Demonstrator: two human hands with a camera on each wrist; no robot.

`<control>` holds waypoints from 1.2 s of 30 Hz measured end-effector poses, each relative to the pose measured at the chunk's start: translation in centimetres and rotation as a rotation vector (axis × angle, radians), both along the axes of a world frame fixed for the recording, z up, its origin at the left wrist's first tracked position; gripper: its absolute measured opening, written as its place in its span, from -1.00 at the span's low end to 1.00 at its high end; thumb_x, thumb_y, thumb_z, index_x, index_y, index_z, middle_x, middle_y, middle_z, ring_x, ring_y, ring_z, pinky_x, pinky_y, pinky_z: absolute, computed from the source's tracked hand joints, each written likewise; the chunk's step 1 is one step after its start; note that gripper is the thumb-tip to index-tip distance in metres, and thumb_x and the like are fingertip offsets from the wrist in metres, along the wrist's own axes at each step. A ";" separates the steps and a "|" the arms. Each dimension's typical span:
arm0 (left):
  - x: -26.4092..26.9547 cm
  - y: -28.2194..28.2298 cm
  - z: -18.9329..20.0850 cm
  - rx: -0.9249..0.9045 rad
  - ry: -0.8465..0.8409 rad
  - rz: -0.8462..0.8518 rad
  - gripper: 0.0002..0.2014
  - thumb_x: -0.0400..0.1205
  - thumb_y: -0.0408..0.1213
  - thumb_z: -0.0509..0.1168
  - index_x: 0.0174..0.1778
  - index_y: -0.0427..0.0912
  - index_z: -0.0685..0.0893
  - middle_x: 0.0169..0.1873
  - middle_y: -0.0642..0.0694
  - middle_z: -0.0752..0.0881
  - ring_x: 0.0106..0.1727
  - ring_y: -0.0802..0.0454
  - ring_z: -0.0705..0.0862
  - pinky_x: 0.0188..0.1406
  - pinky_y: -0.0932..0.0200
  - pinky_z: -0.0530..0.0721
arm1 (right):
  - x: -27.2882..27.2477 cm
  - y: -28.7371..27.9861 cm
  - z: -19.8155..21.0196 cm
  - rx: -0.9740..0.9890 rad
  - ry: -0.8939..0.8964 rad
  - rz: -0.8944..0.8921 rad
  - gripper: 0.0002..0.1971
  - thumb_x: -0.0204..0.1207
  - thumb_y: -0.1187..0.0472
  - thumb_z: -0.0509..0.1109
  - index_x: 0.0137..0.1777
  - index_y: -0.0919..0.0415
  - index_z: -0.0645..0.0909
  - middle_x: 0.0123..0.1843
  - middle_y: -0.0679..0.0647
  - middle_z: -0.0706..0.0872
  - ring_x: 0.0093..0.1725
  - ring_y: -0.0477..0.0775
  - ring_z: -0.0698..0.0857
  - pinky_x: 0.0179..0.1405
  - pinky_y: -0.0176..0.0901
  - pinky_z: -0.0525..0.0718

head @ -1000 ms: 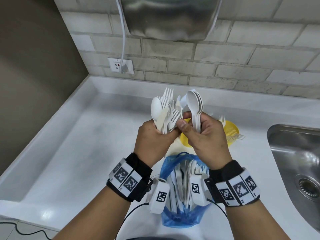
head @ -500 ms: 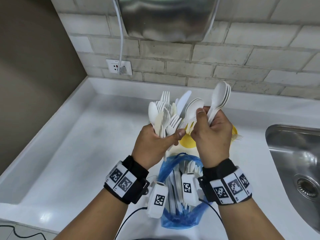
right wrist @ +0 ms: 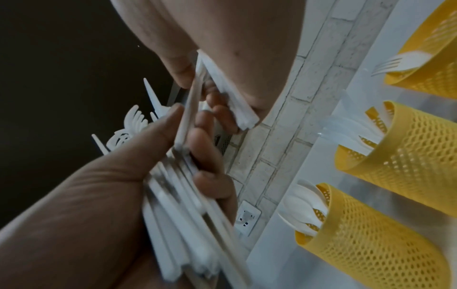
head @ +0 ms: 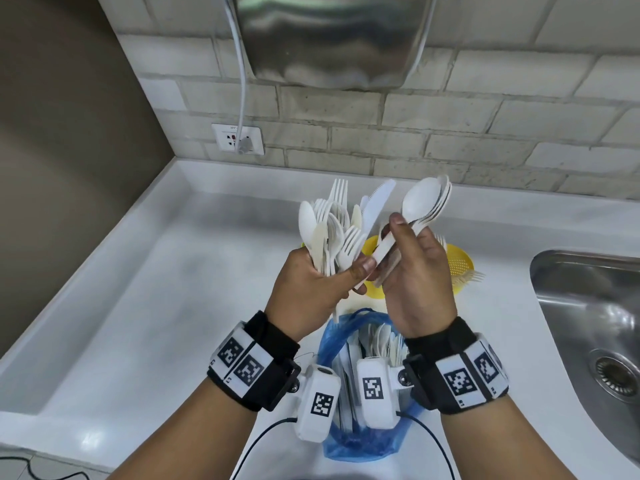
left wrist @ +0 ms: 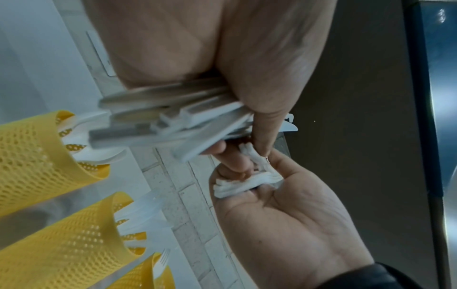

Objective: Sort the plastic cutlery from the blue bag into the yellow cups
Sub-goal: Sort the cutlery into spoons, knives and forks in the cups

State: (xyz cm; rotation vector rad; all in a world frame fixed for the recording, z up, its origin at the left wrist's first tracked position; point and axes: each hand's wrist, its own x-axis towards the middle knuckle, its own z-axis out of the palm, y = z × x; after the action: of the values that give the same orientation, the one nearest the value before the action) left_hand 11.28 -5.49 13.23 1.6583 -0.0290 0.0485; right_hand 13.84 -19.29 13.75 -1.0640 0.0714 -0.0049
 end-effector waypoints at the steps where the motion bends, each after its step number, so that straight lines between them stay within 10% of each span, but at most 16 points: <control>1: -0.1 -0.1 0.1 0.007 -0.001 -0.013 -0.86 0.63 -0.20 0.51 -0.08 -0.22 0.80 -0.35 -0.18 0.82 -0.34 -0.07 0.77 -0.26 -0.02 0.75 | -0.1 0.1 0.1 0.017 0.000 0.030 -0.79 0.66 0.07 0.41 -0.07 0.20 0.57 -0.22 0.36 0.53 -0.31 0.31 0.52 -0.45 -0.05 0.56; 11: 0.0 -0.4 0.1 0.050 0.028 0.111 -0.72 0.66 -0.15 0.47 -0.23 -0.31 0.74 -0.44 -0.24 0.76 -0.45 0.00 0.75 -0.30 0.09 0.76 | 0.5 -2.2 1.3 0.082 -0.097 -0.057 -0.67 0.86 0.02 0.12 -0.04 0.23 0.49 -0.39 0.18 0.55 -0.50 0.16 0.55 -0.34 0.04 0.64; 16: 0.1 -0.3 -0.1 0.170 0.002 0.154 -0.80 0.64 -0.06 0.48 -0.24 -0.06 0.74 -0.48 -0.04 0.80 -0.43 0.12 0.79 -0.24 0.25 0.79 | -0.1 -3.2 2.3 0.050 -0.117 -0.039 -0.56 0.82 -0.17 0.06 -0.05 0.15 0.54 -0.49 0.07 0.37 -0.68 -0.02 0.25 -0.62 -0.32 0.31; 27: 0.2 -0.3 -0.1 0.306 -0.019 0.196 -0.81 0.60 -0.05 0.50 -0.23 -0.05 0.73 -0.50 0.03 0.78 -0.46 0.25 0.73 -0.42 0.50 0.57 | -0.5 -2.5 0.8 0.039 -0.036 0.138 -0.64 0.69 -0.21 0.22 -0.09 0.08 0.50 -0.34 0.14 0.11 -0.57 -0.03 0.17 -0.51 -0.10 0.07; 36: 0.9 0.9 -1.4 0.566 -0.195 0.295 -0.75 0.59 0.06 0.48 0.01 -0.02 0.74 -0.27 0.13 0.80 -0.21 0.03 0.75 -0.24 0.15 0.72 | 0.0 -2.7 -0.6 0.047 -0.070 0.097 -0.70 0.78 -0.11 0.15 -0.04 0.10 0.43 -0.36 0.09 0.35 -0.48 0.06 0.32 -0.51 -0.14 0.29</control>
State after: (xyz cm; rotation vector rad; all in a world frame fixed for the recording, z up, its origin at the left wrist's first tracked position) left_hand 12.20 -4.57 11.84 2.2071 0.0600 0.4628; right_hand 13.85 -21.95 13.14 -1.0189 -0.0430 0.0475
